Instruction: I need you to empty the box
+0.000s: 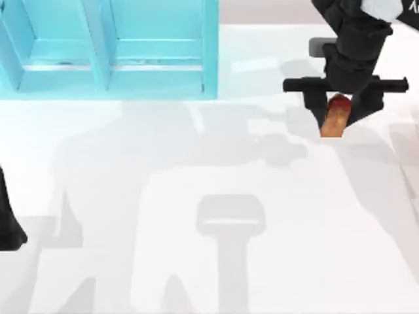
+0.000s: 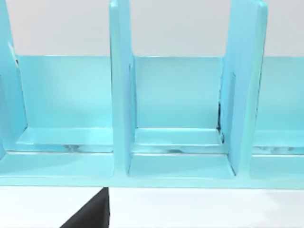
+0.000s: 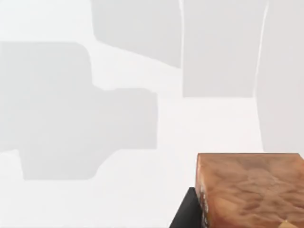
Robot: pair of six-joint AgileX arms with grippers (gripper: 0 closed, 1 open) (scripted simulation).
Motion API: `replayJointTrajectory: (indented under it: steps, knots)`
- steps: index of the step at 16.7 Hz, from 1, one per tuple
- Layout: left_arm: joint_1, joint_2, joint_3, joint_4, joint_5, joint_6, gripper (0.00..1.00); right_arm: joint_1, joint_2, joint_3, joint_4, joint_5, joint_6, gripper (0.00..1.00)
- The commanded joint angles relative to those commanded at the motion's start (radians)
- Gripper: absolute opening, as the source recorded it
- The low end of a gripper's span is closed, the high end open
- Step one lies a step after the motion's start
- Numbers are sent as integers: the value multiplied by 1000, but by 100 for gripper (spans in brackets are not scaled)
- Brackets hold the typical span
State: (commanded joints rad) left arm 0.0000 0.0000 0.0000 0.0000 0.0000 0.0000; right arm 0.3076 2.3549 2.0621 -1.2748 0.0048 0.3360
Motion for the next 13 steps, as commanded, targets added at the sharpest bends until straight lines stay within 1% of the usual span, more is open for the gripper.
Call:
replayJointTrajectory:
  steps: [6, 13]
  knots:
    - [0, 0, 0, 0, 0, 0, 100, 5, 7, -2, 3, -3, 9, 0]
    - [0, 0, 0, 0, 0, 0, 100, 8, 27, -87, 111, -2, 9, 0]
